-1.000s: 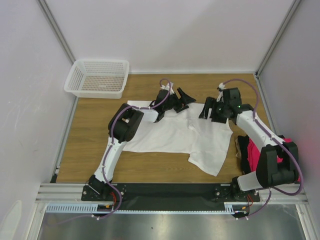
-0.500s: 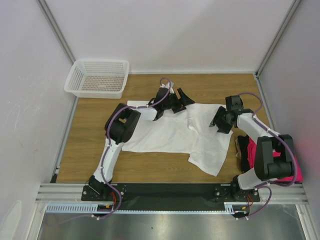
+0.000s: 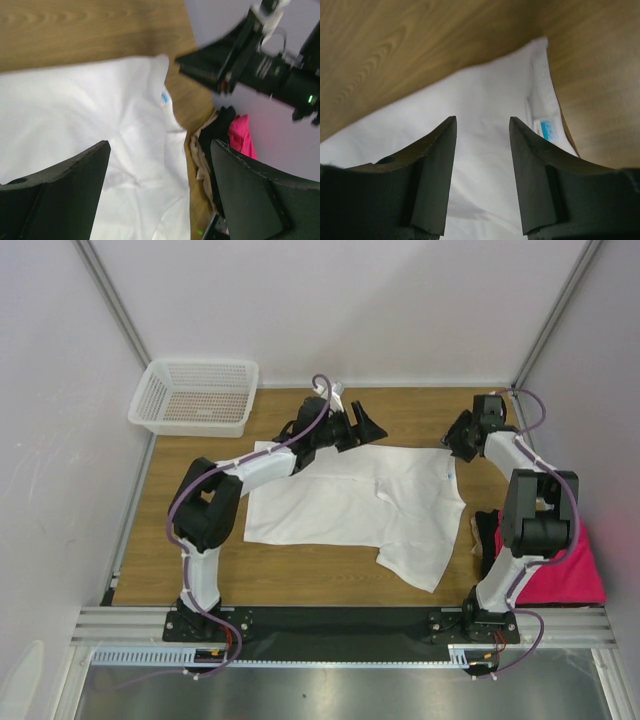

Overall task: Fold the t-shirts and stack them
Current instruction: Fold the tshirt

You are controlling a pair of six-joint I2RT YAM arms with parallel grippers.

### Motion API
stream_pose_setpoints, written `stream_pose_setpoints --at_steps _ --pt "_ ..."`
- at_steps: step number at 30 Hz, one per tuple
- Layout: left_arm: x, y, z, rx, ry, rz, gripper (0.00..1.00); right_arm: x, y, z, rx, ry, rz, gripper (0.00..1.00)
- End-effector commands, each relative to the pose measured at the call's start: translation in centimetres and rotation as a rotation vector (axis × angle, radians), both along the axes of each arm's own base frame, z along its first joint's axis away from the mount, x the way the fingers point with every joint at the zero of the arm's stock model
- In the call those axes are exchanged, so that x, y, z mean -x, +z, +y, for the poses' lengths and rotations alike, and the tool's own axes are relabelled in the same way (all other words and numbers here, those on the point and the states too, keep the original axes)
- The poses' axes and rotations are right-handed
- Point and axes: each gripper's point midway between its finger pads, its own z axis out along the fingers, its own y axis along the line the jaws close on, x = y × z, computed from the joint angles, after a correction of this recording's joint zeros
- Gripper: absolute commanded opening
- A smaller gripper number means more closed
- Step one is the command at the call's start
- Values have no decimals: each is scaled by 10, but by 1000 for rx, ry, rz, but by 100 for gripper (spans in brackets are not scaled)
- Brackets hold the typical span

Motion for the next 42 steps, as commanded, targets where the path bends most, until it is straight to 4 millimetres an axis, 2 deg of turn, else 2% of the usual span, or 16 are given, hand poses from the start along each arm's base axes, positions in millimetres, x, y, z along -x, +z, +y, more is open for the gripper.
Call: stream_pose_setpoints --at_steps 1,6,11,14,18,24,27,29,34,38,42 --pt "34 -17 0 -61 -28 46 88 -32 5 1 18 38 -43 50" --pt "55 -35 -8 -114 -29 84 88 -21 -11 -17 107 25 24 50" --pt "62 -51 -13 -148 -6 112 87 -1 -31 -25 130 40 74 50" --pt "64 -61 -13 -161 20 136 87 2 -40 -26 135 44 79 50" --pt "64 -74 -13 -180 46 159 86 -6 -47 -27 140 54 80 50" --pt "59 -76 -17 -183 51 166 86 -20 -48 -24 126 70 48 46" --pt "59 -79 -18 -188 47 174 86 -23 -49 -22 113 71 44 39" --pt "60 -80 -18 -192 44 174 86 -24 -49 -23 114 68 46 31" --pt "62 -86 -20 -210 34 192 86 -29 -37 -32 154 53 23 18" --pt "61 -88 -24 -218 34 190 85 -31 -36 -38 160 57 25 11" --pt "55 -91 -28 -235 54 201 82 -31 -42 -37 145 62 33 8"
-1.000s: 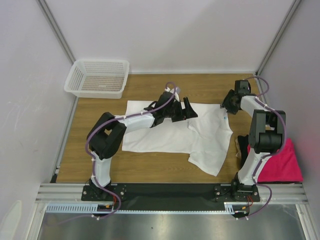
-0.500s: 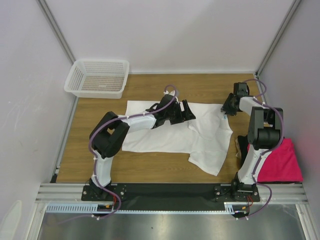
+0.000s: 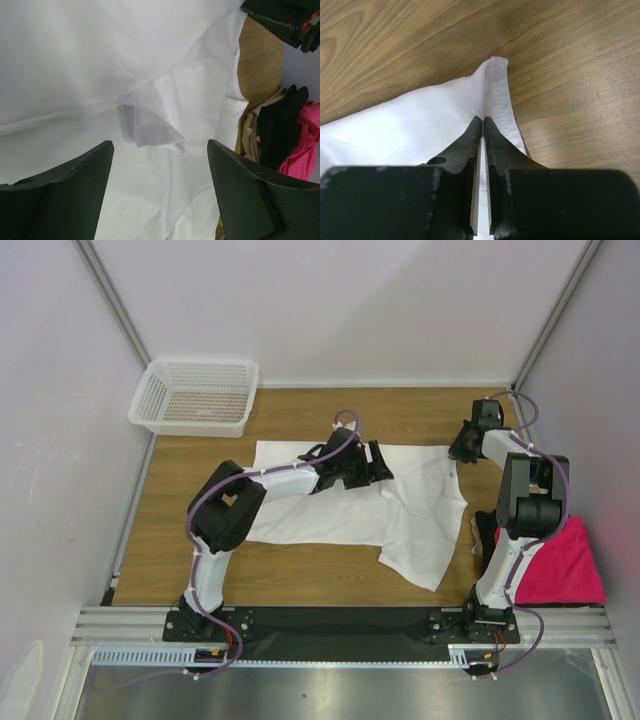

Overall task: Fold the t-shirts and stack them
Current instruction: Fold the tshirt

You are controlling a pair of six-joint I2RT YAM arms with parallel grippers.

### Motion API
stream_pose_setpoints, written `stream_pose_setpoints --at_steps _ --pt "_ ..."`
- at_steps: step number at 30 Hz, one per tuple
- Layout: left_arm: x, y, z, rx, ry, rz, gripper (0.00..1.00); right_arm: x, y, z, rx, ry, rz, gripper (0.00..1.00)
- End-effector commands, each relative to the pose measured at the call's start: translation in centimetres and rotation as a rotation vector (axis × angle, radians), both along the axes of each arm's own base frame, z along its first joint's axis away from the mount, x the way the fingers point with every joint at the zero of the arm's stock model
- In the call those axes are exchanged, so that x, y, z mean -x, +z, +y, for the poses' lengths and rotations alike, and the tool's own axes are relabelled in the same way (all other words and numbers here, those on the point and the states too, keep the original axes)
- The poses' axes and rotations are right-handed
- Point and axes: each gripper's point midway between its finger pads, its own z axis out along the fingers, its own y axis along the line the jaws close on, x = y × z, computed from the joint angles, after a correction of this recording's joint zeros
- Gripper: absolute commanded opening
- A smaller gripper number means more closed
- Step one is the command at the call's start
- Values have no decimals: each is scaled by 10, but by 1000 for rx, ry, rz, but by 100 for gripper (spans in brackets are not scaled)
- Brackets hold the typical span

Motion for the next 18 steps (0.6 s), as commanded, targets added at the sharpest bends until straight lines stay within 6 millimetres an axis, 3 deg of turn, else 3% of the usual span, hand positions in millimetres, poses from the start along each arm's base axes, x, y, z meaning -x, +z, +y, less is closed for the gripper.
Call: stream_pose_setpoints --at_steps 1,6,18 --pt "-16 17 -13 11 37 -33 81 -13 7 -7 13 -1 -37 8" --pt "-22 8 -16 -53 76 22 74 -13 6 -5 2 4 -41 10" --pt "-1 -15 -19 -106 63 104 71 -13 3 -4 -7 9 -34 11"
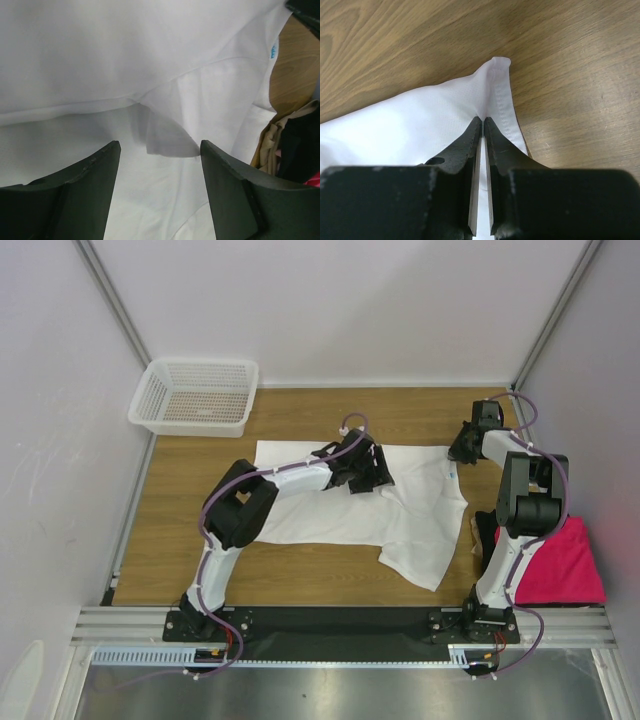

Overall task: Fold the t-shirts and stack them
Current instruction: Fold the tshirt

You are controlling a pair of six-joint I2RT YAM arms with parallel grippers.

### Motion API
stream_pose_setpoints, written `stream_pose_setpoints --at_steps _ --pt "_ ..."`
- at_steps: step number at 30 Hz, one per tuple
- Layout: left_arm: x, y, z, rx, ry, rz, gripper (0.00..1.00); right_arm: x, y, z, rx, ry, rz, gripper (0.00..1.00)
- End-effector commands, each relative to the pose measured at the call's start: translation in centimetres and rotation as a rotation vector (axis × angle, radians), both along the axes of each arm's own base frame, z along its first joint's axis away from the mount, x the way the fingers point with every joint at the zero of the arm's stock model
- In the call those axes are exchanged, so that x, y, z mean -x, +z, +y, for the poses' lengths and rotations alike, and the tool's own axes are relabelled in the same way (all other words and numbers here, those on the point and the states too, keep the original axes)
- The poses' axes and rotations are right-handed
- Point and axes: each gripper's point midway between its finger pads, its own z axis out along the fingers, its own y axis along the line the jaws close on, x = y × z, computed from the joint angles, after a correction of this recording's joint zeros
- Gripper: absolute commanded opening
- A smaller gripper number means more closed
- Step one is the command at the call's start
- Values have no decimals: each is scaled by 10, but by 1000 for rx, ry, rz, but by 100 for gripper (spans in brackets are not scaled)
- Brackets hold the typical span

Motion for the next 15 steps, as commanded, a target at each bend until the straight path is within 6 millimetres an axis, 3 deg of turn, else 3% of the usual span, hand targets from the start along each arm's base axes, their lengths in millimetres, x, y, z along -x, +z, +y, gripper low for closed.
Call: stream_pose_setpoints --at_steps 1,9,15 --pt "0 7 -9 7 3 2 71 -14 9 -3 8 7 -47 11" --pt "-1 4 -8 -11 15 2 43 -12 8 -3 8 7 -46 10" --pt "2 6 8 -48 62 -2 36 -13 8 -3 8 9 -47 11"
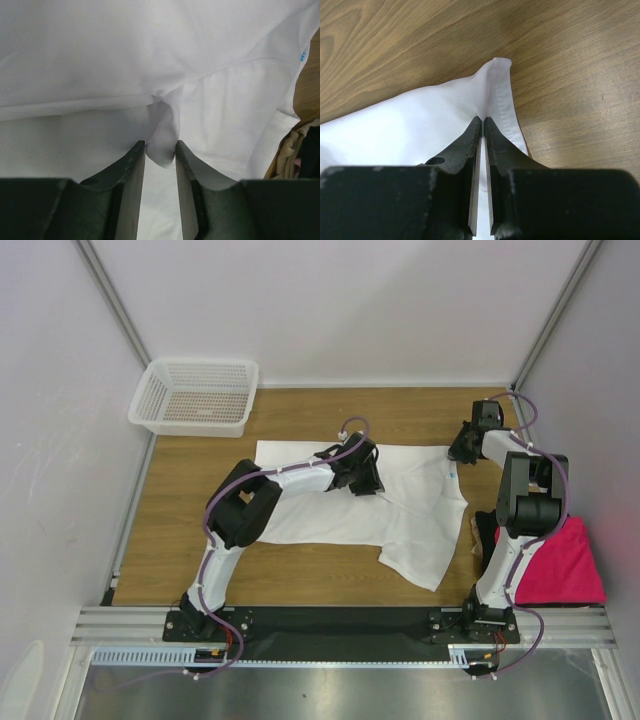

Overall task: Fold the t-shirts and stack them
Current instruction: Fold the tshirt

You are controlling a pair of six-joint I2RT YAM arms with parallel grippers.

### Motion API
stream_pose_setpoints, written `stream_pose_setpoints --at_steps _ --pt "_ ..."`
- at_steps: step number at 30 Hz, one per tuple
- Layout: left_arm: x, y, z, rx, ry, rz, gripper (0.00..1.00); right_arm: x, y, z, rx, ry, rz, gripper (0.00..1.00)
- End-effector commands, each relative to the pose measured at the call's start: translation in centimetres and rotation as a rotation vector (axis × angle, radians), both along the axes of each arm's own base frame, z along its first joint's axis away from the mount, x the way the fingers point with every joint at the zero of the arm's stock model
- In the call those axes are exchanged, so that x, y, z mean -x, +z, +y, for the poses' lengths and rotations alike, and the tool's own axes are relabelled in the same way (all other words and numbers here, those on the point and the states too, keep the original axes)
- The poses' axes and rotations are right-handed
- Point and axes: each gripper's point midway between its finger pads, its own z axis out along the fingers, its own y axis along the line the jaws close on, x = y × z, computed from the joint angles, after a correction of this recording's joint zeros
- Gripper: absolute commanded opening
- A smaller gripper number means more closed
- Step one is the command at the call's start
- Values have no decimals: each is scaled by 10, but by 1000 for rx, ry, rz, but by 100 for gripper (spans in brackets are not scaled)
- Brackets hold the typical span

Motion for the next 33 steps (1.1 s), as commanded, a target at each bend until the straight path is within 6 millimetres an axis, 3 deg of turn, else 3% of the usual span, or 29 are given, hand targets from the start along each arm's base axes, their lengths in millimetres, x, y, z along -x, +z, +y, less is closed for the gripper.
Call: stream_pose_setpoints --at_steps 1,13,17,20,21,23,24,28,30,33 --pt "-2 27 4 7 46 -41 35 -12 8 -4 11 9 -43 10" --pt "12 -2 19 -108 63 76 34 -13 7 -4 11 18 -36 13" --pt "13 8 14 -86 18 63 36 -13 11 -1 -1 32 -28 25" --pt "10 33 5 -35 -29 9 40 -17 30 3 -16 55 -49 42" --pt "6 44 2 -20 -40 -17 42 -22 45 5 -20 63 -76 45" --pt "-1 73 2 -6 -62 -87 48 -23 66 9 -37 78 -98 50" --pt "-8 92 1 5 -67 -118 50 -27 86 9 -39 77 -136 50" --pt "-35 152 10 39 -72 -234 59 -24 123 26 -104 105 -196 52" --pt "-59 175 24 68 -60 -284 61 -19 126 42 -126 141 -199 53" --pt "-91 176 54 69 -7 -311 63 -5 117 66 -157 185 -178 53"
